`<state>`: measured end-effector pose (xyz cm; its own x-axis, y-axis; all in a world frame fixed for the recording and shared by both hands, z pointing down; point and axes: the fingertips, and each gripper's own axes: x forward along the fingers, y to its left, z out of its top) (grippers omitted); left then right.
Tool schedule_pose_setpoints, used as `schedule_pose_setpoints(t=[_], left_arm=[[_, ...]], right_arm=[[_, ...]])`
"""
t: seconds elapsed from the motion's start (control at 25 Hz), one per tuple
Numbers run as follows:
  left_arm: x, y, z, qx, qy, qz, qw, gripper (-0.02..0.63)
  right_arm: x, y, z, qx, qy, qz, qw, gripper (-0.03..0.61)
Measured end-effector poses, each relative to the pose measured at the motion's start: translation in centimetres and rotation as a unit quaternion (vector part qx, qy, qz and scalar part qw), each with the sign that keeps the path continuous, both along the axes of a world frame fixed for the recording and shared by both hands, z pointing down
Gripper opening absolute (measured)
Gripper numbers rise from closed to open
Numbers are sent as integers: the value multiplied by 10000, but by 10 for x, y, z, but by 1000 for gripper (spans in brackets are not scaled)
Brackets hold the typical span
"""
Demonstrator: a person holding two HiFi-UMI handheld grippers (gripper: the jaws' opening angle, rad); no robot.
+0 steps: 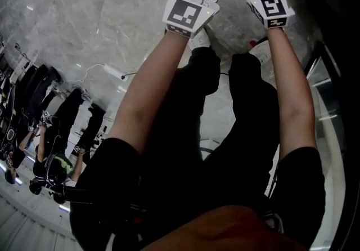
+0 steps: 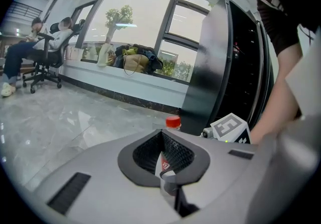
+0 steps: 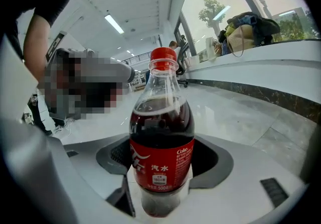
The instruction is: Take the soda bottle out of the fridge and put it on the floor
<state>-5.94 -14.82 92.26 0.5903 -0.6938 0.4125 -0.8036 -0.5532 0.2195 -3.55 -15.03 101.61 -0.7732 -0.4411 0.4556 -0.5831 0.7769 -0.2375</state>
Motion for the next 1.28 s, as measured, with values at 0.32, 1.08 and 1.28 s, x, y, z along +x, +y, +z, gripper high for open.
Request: schedule_pose_setpoints(t=[0.32, 1.08, 1.28], left_arm=[[-25, -24, 38, 148, -191, 132, 9996, -5], [-16, -7, 17, 2, -56, 48, 10000, -5], [-11, 4, -25, -14, -8, -5, 10000, -5]], right_arm=[[-30, -10, 68, 246, 71, -476, 9985, 318], [-19, 26, 59, 128, 390, -578, 9975, 322], [-6, 40, 16, 67, 542, -655, 9964, 322]])
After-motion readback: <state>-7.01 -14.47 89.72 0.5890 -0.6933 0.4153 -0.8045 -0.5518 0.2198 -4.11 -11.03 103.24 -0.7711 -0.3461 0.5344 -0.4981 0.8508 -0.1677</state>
